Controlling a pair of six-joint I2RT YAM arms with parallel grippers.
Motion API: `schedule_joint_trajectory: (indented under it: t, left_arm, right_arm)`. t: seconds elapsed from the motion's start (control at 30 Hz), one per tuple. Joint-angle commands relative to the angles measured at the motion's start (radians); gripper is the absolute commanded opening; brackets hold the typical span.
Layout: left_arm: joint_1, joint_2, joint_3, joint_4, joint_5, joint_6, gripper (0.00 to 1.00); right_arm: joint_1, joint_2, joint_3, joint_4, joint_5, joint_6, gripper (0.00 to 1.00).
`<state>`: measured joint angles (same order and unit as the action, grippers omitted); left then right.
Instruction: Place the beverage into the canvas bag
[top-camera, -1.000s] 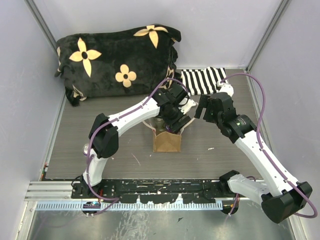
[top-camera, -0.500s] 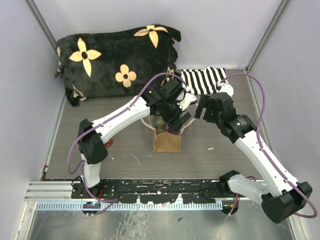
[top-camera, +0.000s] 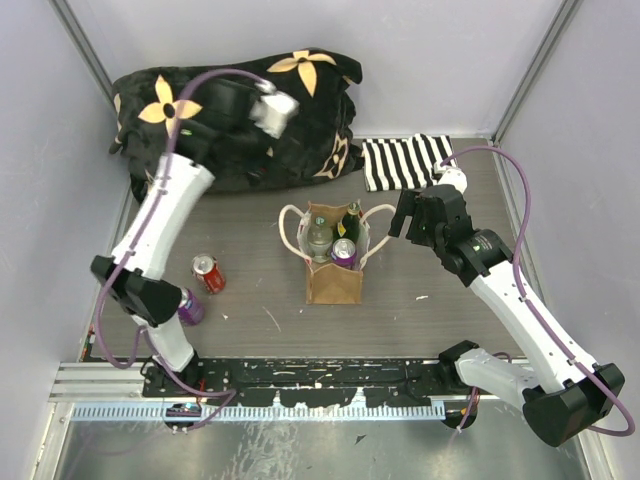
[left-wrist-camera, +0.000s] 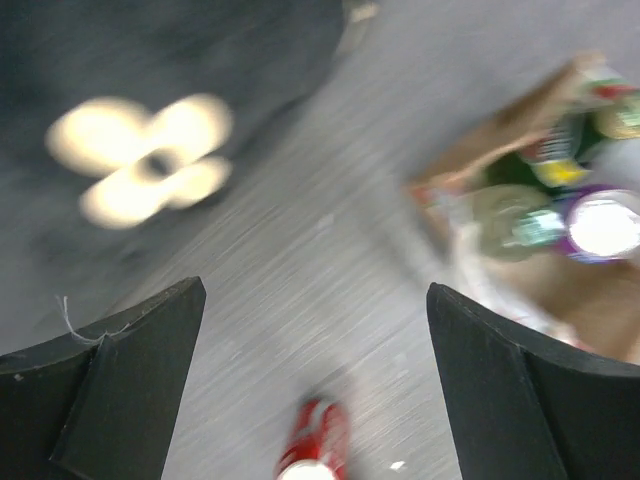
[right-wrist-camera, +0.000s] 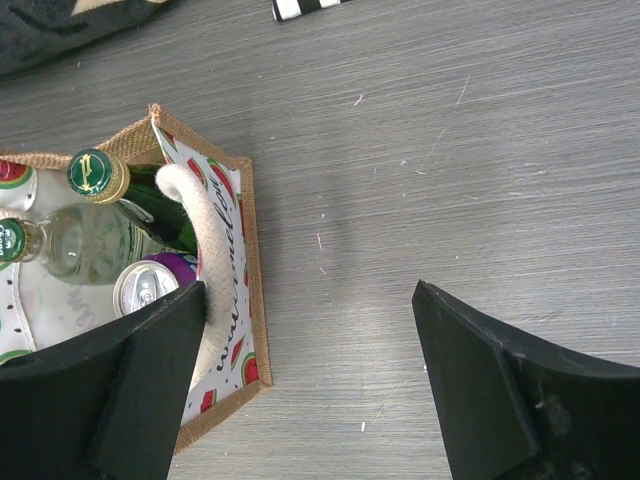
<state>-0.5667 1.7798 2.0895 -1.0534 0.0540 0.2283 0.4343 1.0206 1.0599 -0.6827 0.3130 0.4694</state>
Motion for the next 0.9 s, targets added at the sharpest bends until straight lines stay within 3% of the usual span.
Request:
schedule_joint_trajectory:
  t: [0.0, 0.13, 0.3, 0.87]
  left_arm:
    - [0.247, -0.066, 0.037, -0.282, 0.074, 0.179, 0.99]
    - [0.335, -0.190, -0.267, -0.336, 0.075, 0.356, 0.99]
    - [0.353, -0.342, -0.595, -0.254, 0.052, 0.405, 0.98]
    - [0.392, -0.321, -0.838, -0.140, 0.050, 0.374, 0.98]
  right_arm:
    - [-0.006, -0.015, -0.001, 0.027, 0.004, -0.006, 0.89]
    - [-0.007, -0.009, -0.014, 0.035, -0.015, -0.009, 0.90]
    - [-0.008, -0.005, -0.030, 0.040, -0.032, -0.008, 0.90]
    - [-0.014, -0.025, -0.037, 0.031, -0.030, -0.009, 0.90]
